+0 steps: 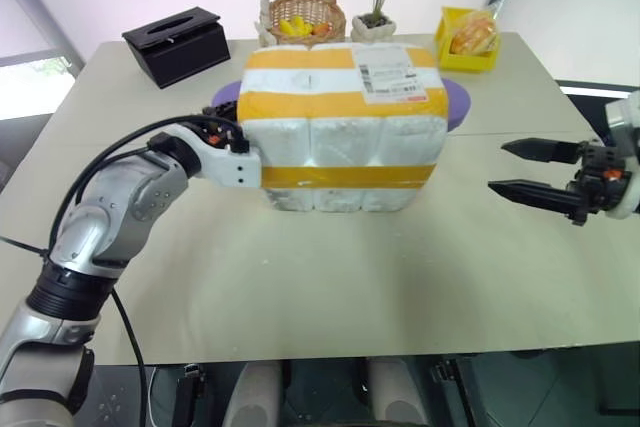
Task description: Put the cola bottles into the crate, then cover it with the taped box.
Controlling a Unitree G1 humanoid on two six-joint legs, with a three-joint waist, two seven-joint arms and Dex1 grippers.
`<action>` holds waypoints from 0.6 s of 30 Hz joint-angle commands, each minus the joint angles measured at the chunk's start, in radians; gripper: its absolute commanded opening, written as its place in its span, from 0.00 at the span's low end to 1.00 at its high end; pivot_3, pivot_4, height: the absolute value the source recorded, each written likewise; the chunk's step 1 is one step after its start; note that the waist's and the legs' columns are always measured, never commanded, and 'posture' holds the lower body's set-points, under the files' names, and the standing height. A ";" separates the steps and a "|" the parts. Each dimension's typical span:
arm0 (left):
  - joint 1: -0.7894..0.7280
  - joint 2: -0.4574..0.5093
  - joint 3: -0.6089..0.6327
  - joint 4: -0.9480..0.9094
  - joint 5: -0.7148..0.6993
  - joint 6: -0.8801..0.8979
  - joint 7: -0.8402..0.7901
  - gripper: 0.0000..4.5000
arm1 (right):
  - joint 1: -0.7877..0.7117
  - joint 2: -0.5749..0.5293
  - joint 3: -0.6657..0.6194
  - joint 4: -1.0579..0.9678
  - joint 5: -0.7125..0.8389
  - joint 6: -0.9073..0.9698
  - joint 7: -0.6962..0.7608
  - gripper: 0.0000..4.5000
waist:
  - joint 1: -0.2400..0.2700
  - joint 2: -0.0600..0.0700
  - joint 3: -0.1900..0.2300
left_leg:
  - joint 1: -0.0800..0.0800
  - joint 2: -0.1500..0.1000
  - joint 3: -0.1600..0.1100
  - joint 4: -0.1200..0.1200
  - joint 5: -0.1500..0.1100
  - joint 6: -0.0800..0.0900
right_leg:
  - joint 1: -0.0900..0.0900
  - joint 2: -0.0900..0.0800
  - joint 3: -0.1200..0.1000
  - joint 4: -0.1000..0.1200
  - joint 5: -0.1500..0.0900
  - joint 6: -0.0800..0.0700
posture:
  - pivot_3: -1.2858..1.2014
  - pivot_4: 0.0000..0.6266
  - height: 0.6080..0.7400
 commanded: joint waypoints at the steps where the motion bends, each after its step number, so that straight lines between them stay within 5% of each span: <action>1: -0.007 0.000 0.028 -0.027 -0.018 -0.012 -0.003 0.91 | -0.037 -0.001 -0.004 -0.022 0.008 -0.010 -0.007 1.00 | 0.002 0.000 0.000 | 0.000 0.000 0.000 0.000 0.000 0.000 | 0.000 0.000 0.000 0.000 0.000 0.000 | 0.52 0.24 1.00; 2: -0.004 0.003 0.038 -0.036 -0.027 -0.012 -0.009 0.98 | -0.041 -0.001 0.000 -0.020 0.007 -0.011 -0.006 1.00 | 0.002 0.000 0.000 | 0.000 0.000 0.000 0.000 0.000 0.000 | 0.000 0.000 0.000 0.000 0.000 0.000 | 0.52 0.24 1.00; 16: 0.293 0.094 0.278 -0.251 -0.121 -0.045 -0.023 0.98 | -0.110 -0.006 0.054 0.091 -0.030 -0.050 0.046 1.00 | 0.000 0.000 0.000 | 0.001 0.000 0.000 0.000 0.000 0.000 | 0.001 0.000 0.000 -0.001 0.000 0.000 | 0.52 0.24 1.00; 18: 0.357 0.048 0.403 -0.301 -0.293 0.012 -0.063 0.98 | -0.117 -0.013 0.059 0.111 -0.038 -0.057 0.060 1.00 | 0.001 0.000 0.000 | 0.000 0.000 0.000 0.000 0.000 0.000 | 0.001 0.000 0.000 -0.002 -0.001 -0.002 | 0.52 0.24 1.00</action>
